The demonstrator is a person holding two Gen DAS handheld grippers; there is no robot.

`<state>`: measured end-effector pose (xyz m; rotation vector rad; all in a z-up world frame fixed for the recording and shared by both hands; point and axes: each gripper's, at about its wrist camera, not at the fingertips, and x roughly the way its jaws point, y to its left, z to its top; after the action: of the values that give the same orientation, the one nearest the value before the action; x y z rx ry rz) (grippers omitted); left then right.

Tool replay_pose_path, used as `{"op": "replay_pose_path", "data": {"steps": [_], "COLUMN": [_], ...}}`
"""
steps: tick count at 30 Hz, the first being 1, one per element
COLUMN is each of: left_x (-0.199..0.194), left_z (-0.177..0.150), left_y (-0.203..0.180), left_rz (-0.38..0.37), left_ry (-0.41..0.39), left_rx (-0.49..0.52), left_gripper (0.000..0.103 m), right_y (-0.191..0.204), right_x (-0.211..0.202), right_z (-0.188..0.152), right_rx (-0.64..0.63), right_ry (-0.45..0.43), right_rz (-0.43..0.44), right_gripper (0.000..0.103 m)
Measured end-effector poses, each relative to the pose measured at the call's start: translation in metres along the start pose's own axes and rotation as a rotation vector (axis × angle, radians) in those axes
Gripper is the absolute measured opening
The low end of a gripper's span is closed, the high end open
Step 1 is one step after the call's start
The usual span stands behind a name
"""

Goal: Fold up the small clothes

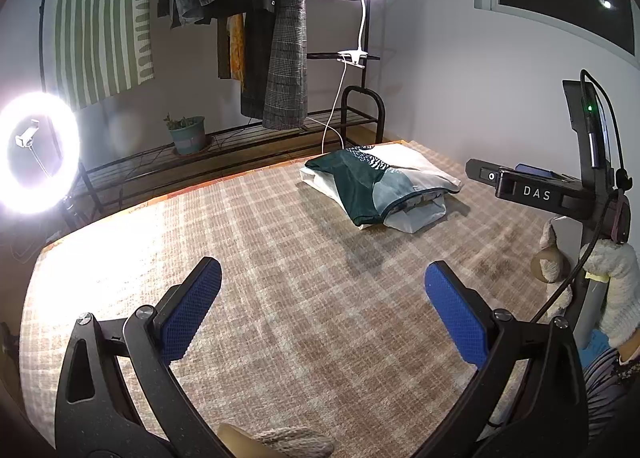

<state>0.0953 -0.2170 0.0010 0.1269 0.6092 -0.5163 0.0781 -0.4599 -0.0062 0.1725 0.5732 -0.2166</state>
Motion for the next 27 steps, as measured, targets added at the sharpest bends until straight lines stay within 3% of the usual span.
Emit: {"op": "replay_pose_path", "data": {"steps": [27], "left_x": [-0.0011], "left_z": [0.0016], "left_y": [-0.0026], "left_rz": [0.0], "left_ry": [-0.003], "left_rx": [0.004], "left_gripper": [0.103], "right_y": [0.004], "right_x": [0.0021], "right_z": [-0.0003], "right_rx": [-0.004], "right_ry": [0.006], "right_rz": [0.008], "right_gripper": [0.103]}}
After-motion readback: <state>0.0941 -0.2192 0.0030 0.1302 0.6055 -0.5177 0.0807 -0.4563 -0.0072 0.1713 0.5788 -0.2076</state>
